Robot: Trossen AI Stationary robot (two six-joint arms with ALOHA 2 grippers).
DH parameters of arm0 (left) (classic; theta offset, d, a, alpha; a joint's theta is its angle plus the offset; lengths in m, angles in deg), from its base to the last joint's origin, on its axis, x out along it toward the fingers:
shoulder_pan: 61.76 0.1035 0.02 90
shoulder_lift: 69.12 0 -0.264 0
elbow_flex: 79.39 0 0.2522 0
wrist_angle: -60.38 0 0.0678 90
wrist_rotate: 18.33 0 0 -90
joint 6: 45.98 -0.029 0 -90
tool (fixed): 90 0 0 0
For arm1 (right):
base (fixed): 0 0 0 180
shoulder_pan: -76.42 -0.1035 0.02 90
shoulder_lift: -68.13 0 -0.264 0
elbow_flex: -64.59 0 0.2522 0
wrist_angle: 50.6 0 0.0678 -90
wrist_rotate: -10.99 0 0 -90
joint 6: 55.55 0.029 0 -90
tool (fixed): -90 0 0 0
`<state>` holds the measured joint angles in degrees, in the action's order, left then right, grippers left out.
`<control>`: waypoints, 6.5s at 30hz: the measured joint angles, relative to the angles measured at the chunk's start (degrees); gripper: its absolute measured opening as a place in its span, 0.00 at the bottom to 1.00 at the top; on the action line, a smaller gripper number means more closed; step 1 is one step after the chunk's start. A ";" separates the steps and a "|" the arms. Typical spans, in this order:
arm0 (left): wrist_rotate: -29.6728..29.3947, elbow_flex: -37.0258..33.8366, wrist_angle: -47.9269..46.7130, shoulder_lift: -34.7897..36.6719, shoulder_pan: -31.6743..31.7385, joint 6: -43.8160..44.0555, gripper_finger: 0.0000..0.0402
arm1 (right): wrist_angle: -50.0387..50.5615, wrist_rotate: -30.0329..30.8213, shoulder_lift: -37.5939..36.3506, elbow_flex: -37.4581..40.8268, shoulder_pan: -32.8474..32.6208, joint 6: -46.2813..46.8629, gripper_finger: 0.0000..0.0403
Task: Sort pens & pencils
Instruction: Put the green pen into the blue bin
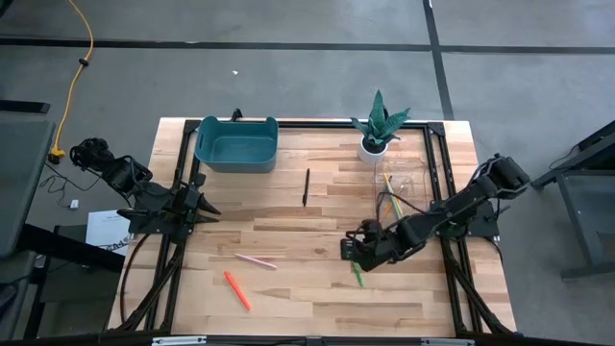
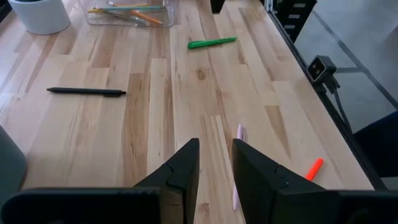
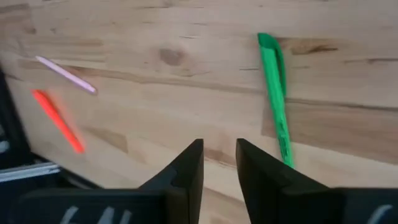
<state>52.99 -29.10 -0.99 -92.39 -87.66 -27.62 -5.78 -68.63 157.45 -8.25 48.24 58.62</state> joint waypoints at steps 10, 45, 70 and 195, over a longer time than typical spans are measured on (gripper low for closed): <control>0.00 0.00 0.61 -0.02 0.01 -0.09 0.21 | 22.37 -5.08 14.85 -21.17 -0.13 -5.01 0.18; -1.42 0.00 -0.62 0.00 0.01 -1.60 0.21 | 21.99 -13.71 22.01 -19.11 3.80 -3.73 0.18; -0.35 0.00 -0.57 0.00 -0.01 -1.60 0.21 | 19.84 -15.16 22.01 -18.74 -0.07 -0.18 0.18; -3.03 0.00 9.79 -0.01 0.01 0.64 0.21 | 1.55 -1.04 25.87 -27.53 11.05 -24.59 0.02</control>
<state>49.96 -29.10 8.80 -92.40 -87.64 -26.99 -4.24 -69.67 183.33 -35.78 59.29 34.04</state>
